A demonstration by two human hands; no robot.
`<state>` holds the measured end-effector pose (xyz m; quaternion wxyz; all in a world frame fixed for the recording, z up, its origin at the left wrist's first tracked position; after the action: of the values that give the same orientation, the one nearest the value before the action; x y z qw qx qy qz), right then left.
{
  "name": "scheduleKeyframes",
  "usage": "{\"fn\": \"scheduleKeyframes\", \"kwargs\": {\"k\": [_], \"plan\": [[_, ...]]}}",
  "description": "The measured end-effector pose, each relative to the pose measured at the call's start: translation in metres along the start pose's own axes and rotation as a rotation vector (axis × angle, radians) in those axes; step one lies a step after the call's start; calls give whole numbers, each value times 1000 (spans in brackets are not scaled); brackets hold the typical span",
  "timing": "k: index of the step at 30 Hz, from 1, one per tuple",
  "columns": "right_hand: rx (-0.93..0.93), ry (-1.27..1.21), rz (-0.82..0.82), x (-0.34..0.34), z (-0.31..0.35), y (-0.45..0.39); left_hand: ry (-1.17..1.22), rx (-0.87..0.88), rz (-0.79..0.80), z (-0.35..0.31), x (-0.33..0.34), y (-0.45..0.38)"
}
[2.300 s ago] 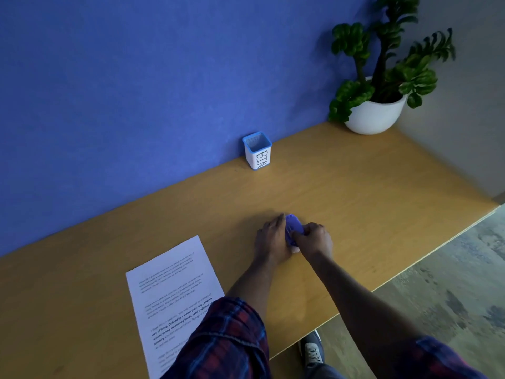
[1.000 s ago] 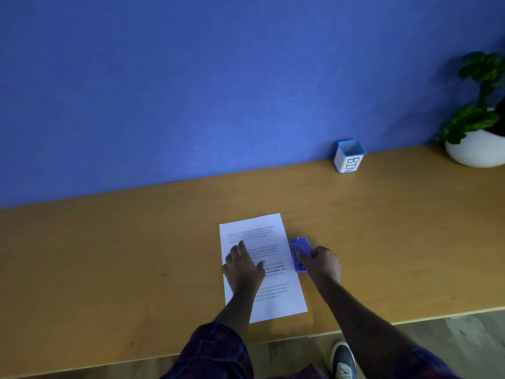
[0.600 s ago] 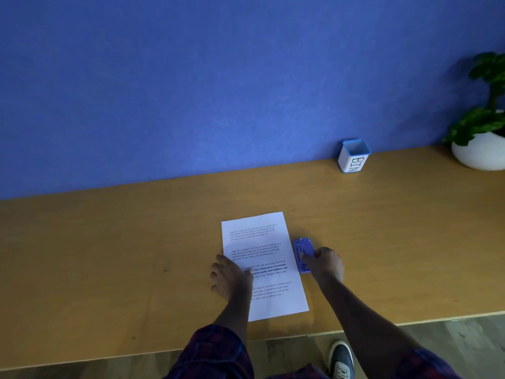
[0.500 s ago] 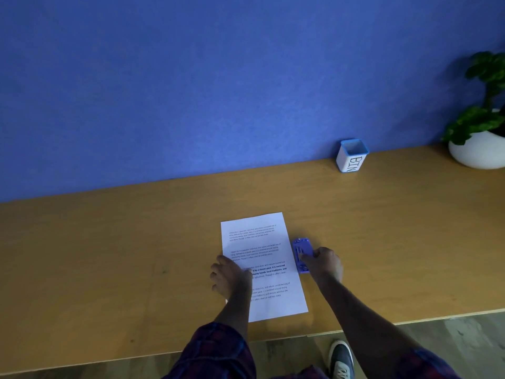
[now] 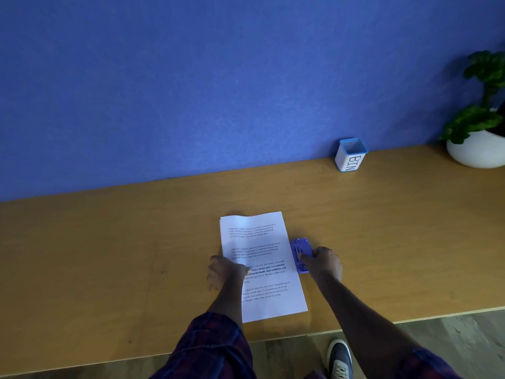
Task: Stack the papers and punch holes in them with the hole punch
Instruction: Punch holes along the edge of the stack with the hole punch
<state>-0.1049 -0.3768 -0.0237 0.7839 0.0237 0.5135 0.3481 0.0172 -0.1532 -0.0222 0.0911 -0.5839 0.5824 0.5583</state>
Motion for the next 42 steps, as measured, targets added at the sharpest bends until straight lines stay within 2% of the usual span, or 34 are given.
{"fn": "scheduleKeyframes", "kwargs": {"k": [6,19,27,32,42], "plan": [[-3,-2,1,1,-1,0,-50,16,74,1,-1,-3],[-6,-12,7,0,-1,0,-71,121,51,9,-6,0],[-40,-1,-1,-7,-4,-4,133,227,112,25,-28,-18],[-83,-45,-17,-11,-5,-7,177,282,182,31,-31,-27],[-101,-41,-18,-10,-5,-8,512,172,345,32,-27,-30]]}}
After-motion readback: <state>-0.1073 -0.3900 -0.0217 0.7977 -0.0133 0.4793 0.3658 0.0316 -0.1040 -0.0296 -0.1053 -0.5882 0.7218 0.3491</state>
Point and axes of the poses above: each hand's wrist, its own y-axis away from the middle knuckle, its own x-axis out of the palm, z = x × y, the point moved 3 cm from there along -y, towards the middle knuckle, and after that the axes turned 4 degrees about y, right-handed, at the moved point
